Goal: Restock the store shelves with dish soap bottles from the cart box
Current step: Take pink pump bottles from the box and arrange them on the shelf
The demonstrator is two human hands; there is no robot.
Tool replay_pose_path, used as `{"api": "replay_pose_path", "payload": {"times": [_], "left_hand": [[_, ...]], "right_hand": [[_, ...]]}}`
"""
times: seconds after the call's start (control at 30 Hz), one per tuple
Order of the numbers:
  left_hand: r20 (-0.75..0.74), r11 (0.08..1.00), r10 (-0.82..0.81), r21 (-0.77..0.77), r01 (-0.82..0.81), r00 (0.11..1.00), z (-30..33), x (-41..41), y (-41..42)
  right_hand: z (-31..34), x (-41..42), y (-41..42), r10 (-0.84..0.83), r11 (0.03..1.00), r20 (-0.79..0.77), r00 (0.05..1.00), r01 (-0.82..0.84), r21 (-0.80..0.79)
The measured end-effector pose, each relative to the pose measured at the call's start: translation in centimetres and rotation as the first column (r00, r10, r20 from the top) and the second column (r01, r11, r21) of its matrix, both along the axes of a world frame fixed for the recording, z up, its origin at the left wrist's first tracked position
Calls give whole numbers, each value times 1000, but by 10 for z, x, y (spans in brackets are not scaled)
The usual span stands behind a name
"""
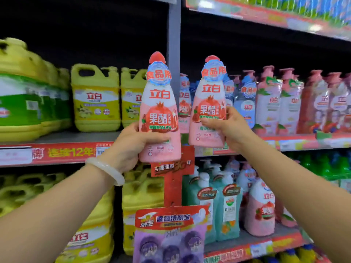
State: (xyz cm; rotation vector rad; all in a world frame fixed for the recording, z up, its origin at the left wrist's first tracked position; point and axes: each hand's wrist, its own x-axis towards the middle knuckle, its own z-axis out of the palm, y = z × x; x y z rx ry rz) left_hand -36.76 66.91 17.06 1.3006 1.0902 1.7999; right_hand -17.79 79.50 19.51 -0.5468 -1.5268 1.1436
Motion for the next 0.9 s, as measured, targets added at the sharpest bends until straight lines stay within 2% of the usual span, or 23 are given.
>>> {"api": "replay_pose_path", "payload": {"times": [0.1, 0.23, 0.47, 0.7, 0.8, 0.9], "left_hand": [[11, 997, 75, 3, -75, 997, 10, 0, 10], [49, 987, 162, 6, -163, 986, 15, -2, 20], [45, 964, 266, -10, -266, 963, 12, -9, 21], [48, 961, 276, -23, -275, 960, 16, -14, 23], [43, 968, 249, -30, -247, 968, 18, -15, 22], [24, 972, 233, -36, -232, 972, 17, -15, 21]], "right_hand": [[18, -8, 28, 61, 998, 0, 998, -61, 0], [30, -20, 61, 52, 996, 14, 999, -53, 66], [25, -59, 84, 126, 991, 45, 991, -127, 33], [15, -71, 96, 198, 980, 88, 976, -200, 12], [15, -71, 101, 93, 989, 226, 970, -116, 90], [15, -70, 97, -106, 982, 468, 877, 17, 190]]}}
